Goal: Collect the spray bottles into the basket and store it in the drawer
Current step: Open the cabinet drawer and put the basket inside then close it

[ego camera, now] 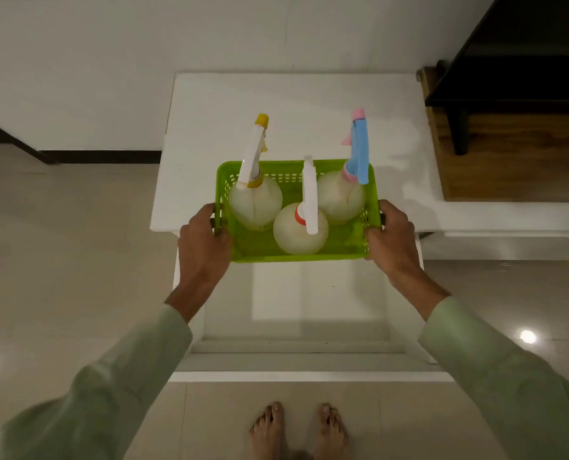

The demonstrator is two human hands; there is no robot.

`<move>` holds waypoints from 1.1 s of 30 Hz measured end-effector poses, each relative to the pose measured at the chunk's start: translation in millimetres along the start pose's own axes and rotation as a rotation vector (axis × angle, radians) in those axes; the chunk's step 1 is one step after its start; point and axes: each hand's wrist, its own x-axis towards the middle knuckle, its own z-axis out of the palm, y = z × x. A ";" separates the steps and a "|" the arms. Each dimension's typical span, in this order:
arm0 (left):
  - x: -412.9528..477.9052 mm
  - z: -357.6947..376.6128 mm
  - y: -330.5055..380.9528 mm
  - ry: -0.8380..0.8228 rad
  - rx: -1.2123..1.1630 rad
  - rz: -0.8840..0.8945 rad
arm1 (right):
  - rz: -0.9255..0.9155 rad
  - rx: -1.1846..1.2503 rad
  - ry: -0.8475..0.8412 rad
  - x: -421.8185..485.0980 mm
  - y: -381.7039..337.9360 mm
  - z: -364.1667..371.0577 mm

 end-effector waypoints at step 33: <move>-79.9 134.3 -161.0 -0.278 -0.176 -0.509 | 0.342 -0.059 -0.146 -65.9 182.4 80.9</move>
